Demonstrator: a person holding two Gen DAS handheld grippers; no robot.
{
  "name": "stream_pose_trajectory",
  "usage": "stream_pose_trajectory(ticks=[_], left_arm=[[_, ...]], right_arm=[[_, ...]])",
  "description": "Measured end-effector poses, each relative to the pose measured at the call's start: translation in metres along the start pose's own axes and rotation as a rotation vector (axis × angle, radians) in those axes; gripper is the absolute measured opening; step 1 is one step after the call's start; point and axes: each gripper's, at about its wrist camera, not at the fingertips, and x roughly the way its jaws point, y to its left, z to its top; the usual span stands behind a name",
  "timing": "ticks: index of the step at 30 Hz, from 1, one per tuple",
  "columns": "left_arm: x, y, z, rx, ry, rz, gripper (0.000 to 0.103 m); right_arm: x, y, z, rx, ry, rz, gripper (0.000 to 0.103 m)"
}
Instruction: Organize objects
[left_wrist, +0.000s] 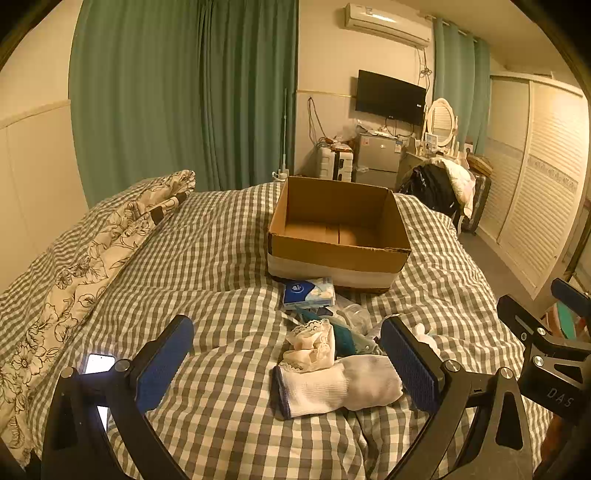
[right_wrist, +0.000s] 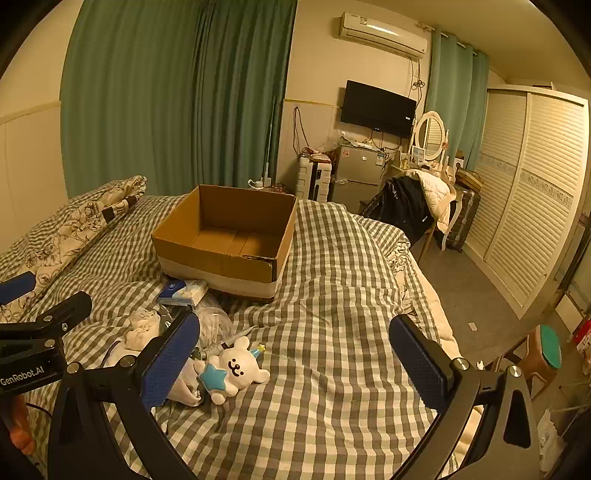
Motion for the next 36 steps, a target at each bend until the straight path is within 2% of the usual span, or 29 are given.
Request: stream_pose_trajectory(ticks=[36], left_arm=[[-0.0031, -0.0079, -0.0045, 0.021, -0.012, -0.015, 0.103]], right_arm=[[-0.0016, 0.004, -0.0003, 0.001, 0.0, 0.007, 0.103]])
